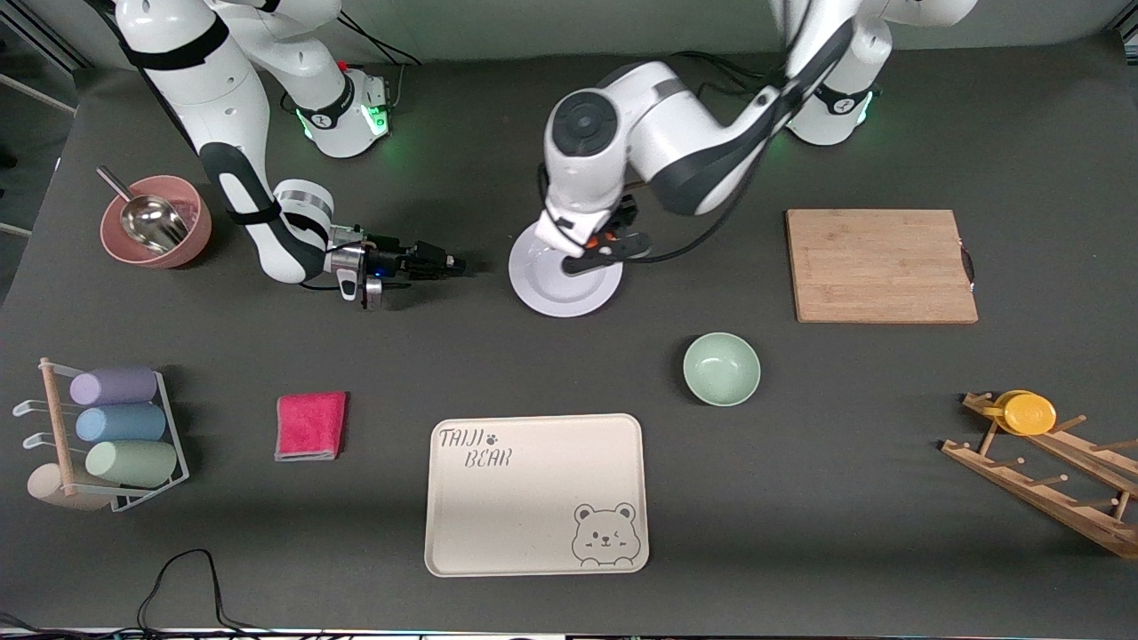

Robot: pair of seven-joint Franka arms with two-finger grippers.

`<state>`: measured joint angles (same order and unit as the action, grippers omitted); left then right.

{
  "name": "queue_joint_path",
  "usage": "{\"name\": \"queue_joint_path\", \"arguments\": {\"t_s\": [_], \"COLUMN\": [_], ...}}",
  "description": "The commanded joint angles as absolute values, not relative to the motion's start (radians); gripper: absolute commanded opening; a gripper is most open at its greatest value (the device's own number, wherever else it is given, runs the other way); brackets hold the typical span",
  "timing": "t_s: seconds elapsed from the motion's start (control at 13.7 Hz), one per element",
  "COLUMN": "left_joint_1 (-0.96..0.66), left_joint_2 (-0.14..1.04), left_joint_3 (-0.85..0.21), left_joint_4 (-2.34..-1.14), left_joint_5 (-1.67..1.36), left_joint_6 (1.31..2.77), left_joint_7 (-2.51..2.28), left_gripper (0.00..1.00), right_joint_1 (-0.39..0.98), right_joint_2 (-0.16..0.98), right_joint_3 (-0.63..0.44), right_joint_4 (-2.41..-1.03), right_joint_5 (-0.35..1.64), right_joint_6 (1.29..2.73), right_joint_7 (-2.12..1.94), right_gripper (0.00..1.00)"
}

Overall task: Place orange and plate with both arms
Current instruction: 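Lift the orange with the left gripper and carry it over the white plate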

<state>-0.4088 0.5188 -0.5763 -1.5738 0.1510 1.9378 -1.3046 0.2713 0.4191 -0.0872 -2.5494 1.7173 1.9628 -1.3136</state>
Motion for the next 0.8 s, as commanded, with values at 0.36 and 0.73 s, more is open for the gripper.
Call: {"name": "queue_joint_path", "arguments": {"t_s": [0.36,0.73], "left_joint_1": [-0.525,-0.525], "left_joint_2": [0.702,0.718], "left_joint_3": [-0.528,-0.509], "left_joint_4": [-1.525,-1.624], "left_joint_5": [0.293,0.337], "left_joint_6": [2.101,2.238], "left_joint_7": [-1.419,-1.431], "left_gripper": [0.0,0.0], "right_joint_1": [0.284,0.284], "right_joint_2": [0.471,0.479], "right_joint_3": [-0.1,-0.1], "right_joint_4": [-2.526,-2.525], "right_joint_5": [1.73,1.73], "right_joint_6": [1.954,1.953], "right_joint_7": [-1.381,-1.378], "right_gripper": [0.35,0.35]}}
